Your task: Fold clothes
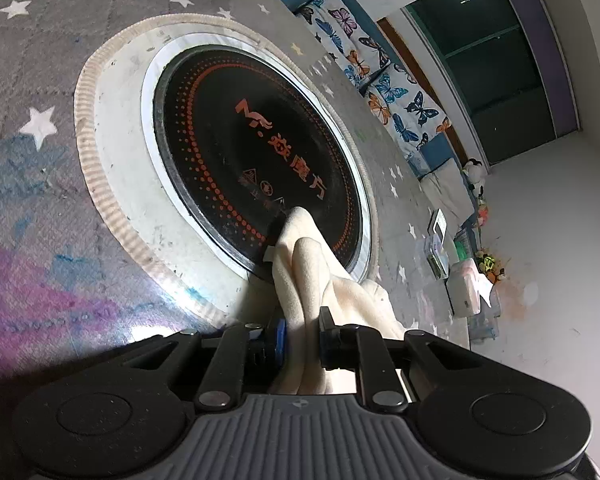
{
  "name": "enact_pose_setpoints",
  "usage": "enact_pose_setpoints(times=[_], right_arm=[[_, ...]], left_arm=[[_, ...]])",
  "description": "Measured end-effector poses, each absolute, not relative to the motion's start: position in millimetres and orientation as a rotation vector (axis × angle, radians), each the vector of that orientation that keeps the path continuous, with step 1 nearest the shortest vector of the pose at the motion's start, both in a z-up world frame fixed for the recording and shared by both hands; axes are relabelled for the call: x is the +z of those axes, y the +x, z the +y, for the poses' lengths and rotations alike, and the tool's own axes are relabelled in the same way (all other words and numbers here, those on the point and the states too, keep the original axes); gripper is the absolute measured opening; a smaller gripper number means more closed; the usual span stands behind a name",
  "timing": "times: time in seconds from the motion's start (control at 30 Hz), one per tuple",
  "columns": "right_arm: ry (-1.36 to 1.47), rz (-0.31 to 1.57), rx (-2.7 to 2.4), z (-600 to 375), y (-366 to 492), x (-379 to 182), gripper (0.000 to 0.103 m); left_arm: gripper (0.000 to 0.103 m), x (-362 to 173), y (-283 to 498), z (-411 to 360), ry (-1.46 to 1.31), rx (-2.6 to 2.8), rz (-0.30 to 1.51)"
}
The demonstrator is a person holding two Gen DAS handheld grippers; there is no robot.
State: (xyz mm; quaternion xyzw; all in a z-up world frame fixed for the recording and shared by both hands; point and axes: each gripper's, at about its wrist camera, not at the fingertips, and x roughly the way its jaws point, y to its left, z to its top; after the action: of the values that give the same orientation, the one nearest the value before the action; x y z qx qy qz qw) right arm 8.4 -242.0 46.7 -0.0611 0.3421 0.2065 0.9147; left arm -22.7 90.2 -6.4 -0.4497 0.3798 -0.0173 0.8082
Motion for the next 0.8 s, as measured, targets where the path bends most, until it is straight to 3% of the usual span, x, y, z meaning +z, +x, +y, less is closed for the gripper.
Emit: enact_pose_setpoints(times=[0.23, 0.3, 0.53, 0.67, 0.8], right_arm=[[-0.079, 0.765, 0.314, -278.7, 19.0, 22.0, 0.038], [-0.056, 0.767, 0.305, -287.1, 19.0, 18.4, 0.042], [0.014, 0.743, 0.320, -289.1, 23.3, 32.0, 0.044], [0.046, 0.754, 0.315, -284.8, 31.3, 30.3, 0.057], [0.100, 0.789, 0.324, -283.1, 38.7, 19.8, 0.054]], left_arm=[[0.017, -5.7, -22.2, 88.6, -0.947, -0.035, 0.812], [0.017, -5.3, -22.0, 88.1, -0.944, -0.035, 0.813], [0.018, -4.0, -21.3, 86.5, -0.930, -0.033, 0.814], [0.018, -3.6, -20.9, 86.1, -0.927, -0.034, 0.815], [0.018, -3.4, -20.5, 86.3, -0.920, -0.035, 0.815]])
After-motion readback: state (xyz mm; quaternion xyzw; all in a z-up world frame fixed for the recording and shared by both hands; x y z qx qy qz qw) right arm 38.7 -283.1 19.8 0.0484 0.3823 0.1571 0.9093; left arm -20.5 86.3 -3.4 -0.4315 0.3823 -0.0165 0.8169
